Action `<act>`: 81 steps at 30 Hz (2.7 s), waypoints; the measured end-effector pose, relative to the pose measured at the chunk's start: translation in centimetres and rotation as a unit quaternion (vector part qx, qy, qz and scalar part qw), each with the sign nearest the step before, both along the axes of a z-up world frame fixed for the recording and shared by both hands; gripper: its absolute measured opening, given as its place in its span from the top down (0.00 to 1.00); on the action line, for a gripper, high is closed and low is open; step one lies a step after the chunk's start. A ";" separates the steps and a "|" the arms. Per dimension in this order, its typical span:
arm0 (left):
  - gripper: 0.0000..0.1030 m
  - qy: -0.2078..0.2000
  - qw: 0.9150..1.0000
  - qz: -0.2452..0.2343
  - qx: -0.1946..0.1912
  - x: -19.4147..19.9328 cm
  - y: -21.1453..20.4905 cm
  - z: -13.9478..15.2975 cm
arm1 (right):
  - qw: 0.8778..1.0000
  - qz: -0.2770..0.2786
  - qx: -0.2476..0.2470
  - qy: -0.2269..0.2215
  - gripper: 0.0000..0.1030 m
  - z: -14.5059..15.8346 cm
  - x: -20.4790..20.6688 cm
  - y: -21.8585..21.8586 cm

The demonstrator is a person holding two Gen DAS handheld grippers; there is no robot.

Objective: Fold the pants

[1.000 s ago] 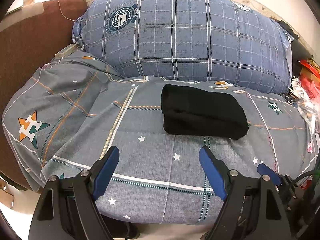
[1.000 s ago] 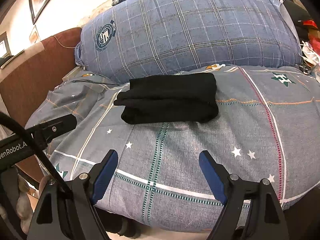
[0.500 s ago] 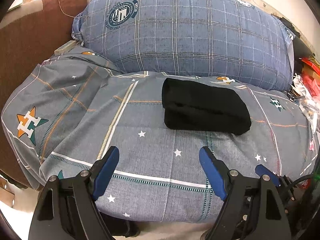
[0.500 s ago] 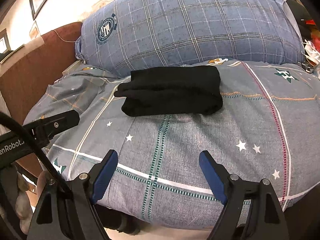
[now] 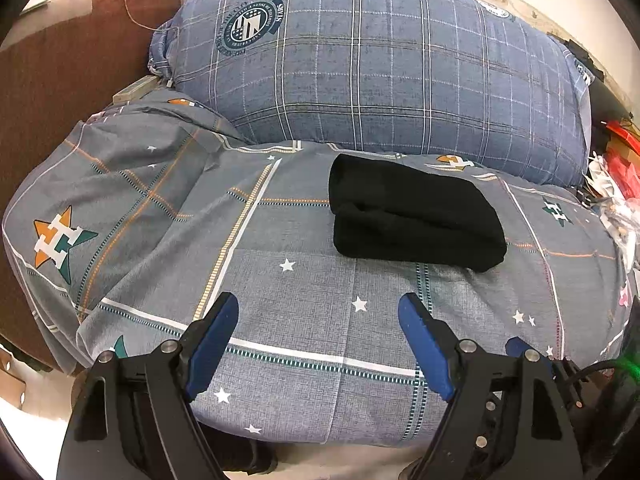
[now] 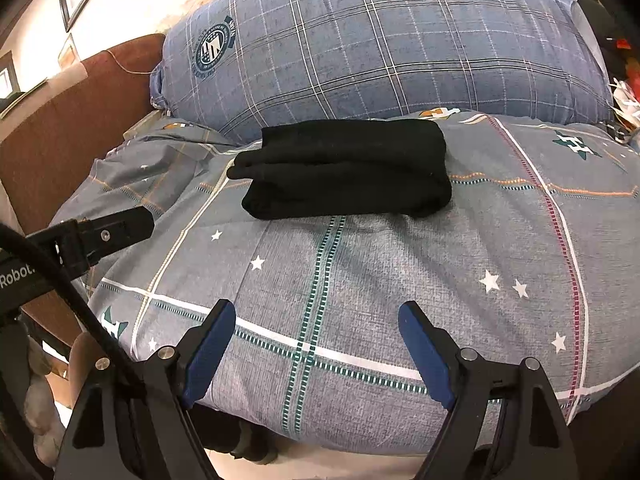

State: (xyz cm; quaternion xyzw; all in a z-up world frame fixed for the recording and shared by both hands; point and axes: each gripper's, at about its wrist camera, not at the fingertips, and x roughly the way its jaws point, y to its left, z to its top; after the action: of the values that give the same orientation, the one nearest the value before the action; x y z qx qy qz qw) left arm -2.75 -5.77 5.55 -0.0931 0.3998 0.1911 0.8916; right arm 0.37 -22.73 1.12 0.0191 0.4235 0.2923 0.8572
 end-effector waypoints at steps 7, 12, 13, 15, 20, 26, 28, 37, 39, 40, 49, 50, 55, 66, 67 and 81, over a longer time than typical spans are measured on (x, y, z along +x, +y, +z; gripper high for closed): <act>0.21 0.005 1.000 0.004 -0.002 0.1 0.1 -0.4 | 1.000 0.002 -0.005 0.005 0.15 -0.4 0.0 0.4; 0.21 0.006 1.000 0.010 -0.005 0.1 0.3 -0.6 | 1.000 0.005 -0.008 0.009 0.15 -0.7 0.0 0.5; 0.21 0.006 1.000 0.010 -0.005 0.1 0.4 -0.7 | 1.000 0.005 -0.008 0.010 0.15 -0.8 0.0 0.6; 0.21 0.007 1.000 0.010 -0.007 0.1 0.4 -0.8 | 1.000 0.006 -0.009 0.011 0.15 -0.9 0.0 0.7; 0.21 0.010 1.000 0.010 -0.012 0.0 0.5 -1.1 | 1.000 0.008 -0.012 0.013 0.14 -1.1 -0.2 0.9; 0.21 0.011 1.000 0.010 -0.018 0.0 0.6 -1.4 | 1.000 0.010 -0.014 0.018 0.14 -1.3 -0.2 1.1; 0.21 0.013 1.000 0.010 -0.020 0.0 0.6 -1.5 | 1.000 0.010 -0.014 0.018 0.14 -1.4 -0.2 1.1; 0.21 0.016 0.999 0.009 -0.031 0.1 0.5 -2.0 | 1.000 0.011 -0.016 0.021 0.14 -1.6 -0.4 1.3; 0.21 0.016 0.999 0.009 -0.032 0.1 0.5 -2.0 | 1.000 0.011 -0.016 0.021 0.14 -1.7 -0.4 1.3; 0.21 0.017 0.999 0.009 -0.032 0.1 0.4 -2.0 | 1.000 0.011 -0.016 0.022 0.14 -1.7 -0.4 1.3; 0.21 0.018 0.999 0.011 -0.038 0.1 0.5 -2.4 | 0.999 0.012 -0.017 0.025 0.14 -2.0 -0.5 1.4; 0.21 0.018 0.999 0.011 -0.039 0.1 0.5 -2.4 | 0.999 0.012 -0.018 0.026 0.14 -2.0 -0.5 1.4; 0.21 0.011 0.999 0.014 -0.041 0.0 0.5 -2.5 | 0.999 0.013 -0.018 0.029 0.14 -2.2 -0.4 1.4; 0.17 -0.004 0.999 0.031 -0.020 0.4 0.5 -2.4 | 0.999 0.002 -0.005 0.052 0.14 -3.8 0.6 0.6; 0.17 -0.003 0.999 0.032 -0.021 0.4 0.5 -2.5 | 0.998 0.000 -0.007 0.055 0.14 -4.1 0.7 0.6; 0.17 -0.007 0.999 0.037 -0.033 0.0 1.0 -2.8 | 1.000 0.002 -0.017 0.023 0.14 -3.1 -0.2 1.0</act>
State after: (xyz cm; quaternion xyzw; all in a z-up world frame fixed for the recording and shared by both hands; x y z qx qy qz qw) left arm -2.75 -4.75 2.78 -0.1389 0.3960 0.2096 0.8831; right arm 0.16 -21.74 -1.97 0.0108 0.4483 0.2865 0.8467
